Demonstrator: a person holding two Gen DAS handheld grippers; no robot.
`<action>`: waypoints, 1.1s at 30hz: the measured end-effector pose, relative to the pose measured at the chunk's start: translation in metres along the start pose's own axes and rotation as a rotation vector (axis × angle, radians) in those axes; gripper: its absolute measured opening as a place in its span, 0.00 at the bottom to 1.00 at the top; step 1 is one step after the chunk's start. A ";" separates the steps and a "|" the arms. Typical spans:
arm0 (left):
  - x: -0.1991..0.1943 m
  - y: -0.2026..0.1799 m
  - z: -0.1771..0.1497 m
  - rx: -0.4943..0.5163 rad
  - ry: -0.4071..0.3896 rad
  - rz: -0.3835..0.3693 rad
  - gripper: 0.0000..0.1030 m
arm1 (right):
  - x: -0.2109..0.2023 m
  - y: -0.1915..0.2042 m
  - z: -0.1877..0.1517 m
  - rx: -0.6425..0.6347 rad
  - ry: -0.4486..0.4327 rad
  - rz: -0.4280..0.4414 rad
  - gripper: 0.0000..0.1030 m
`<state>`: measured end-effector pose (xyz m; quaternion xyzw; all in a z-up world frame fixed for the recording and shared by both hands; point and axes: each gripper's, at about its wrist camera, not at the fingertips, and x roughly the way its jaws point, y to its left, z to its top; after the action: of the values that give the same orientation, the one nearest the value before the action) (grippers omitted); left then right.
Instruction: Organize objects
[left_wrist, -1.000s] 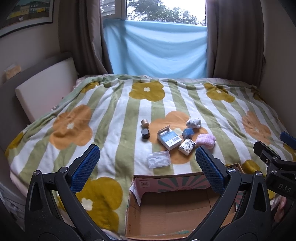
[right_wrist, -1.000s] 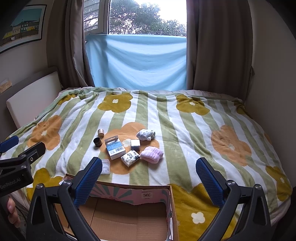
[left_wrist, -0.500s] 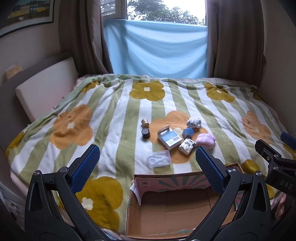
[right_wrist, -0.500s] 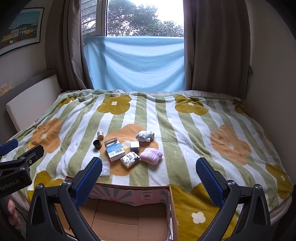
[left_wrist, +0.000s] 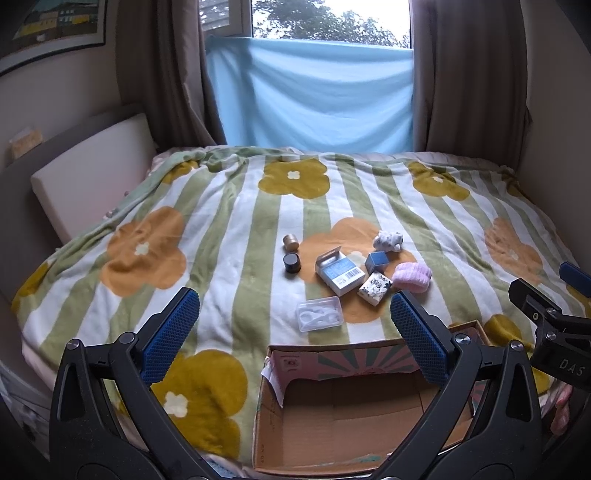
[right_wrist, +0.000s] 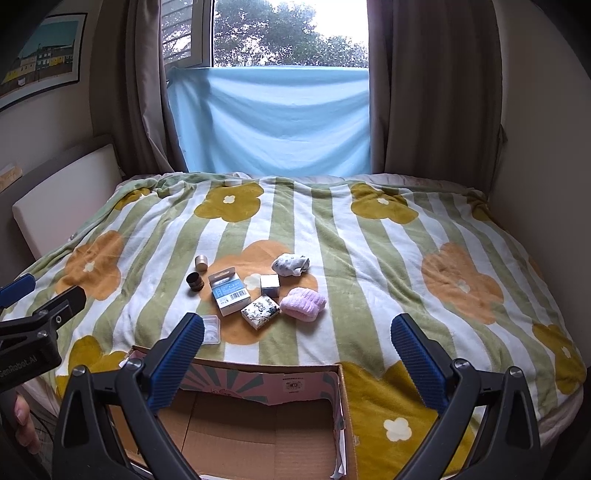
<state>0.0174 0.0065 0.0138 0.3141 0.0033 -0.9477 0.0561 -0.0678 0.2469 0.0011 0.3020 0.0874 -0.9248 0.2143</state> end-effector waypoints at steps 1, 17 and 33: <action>0.000 0.000 0.000 -0.001 0.000 -0.001 1.00 | 0.000 0.000 0.000 -0.003 -0.001 0.002 0.98; 0.003 0.002 0.001 -0.007 0.013 -0.006 1.00 | -0.002 0.003 0.001 -0.016 -0.004 0.012 0.98; 0.003 -0.002 0.001 -0.009 0.013 0.004 1.00 | -0.003 0.006 0.001 -0.025 -0.007 0.041 0.98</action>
<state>0.0142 0.0083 0.0123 0.3201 0.0073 -0.9455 0.0592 -0.0630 0.2421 0.0034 0.2976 0.0919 -0.9202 0.2373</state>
